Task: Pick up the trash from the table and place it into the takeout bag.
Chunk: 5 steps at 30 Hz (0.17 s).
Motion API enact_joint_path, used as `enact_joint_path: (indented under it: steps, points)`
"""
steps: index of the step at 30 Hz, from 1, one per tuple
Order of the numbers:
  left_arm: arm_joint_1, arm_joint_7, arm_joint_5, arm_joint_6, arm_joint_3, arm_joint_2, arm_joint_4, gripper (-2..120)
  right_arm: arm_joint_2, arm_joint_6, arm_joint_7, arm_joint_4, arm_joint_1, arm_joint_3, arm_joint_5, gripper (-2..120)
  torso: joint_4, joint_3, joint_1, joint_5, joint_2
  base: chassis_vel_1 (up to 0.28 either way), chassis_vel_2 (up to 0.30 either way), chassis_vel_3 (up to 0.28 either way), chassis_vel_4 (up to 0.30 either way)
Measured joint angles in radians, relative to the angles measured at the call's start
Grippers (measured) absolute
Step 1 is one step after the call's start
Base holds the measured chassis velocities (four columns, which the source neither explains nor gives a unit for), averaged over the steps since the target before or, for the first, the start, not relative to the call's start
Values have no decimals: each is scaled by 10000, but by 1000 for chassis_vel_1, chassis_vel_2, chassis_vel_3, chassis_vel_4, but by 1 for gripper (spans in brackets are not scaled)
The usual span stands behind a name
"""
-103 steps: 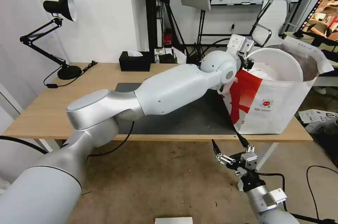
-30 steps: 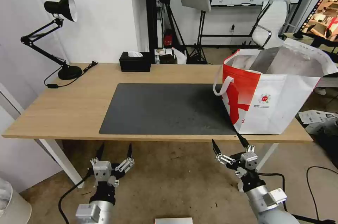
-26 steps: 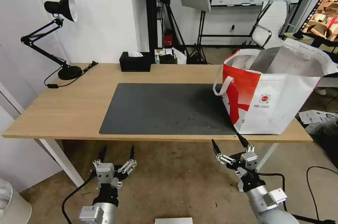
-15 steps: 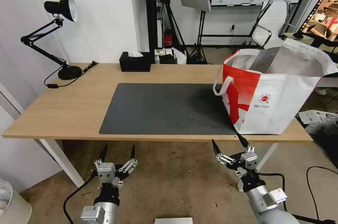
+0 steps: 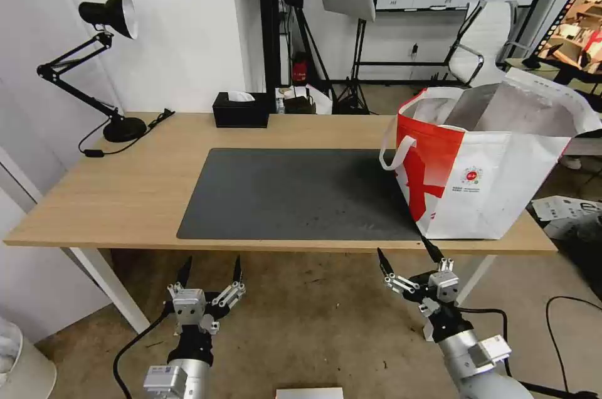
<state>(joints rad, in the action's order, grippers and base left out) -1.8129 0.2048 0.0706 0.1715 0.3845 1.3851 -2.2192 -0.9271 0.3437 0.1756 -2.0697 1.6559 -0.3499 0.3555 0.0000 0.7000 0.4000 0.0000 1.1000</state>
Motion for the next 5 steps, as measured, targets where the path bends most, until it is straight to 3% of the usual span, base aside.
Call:
enact_joint_path:
  steps: [5]
  points:
    - [2, 3, 3, -4, -1, -3, -4, 100, 0, 0, 0, 0, 0, 0, 0, 100, 0, 0, 0, 0, 1, 0, 0, 0, 0]
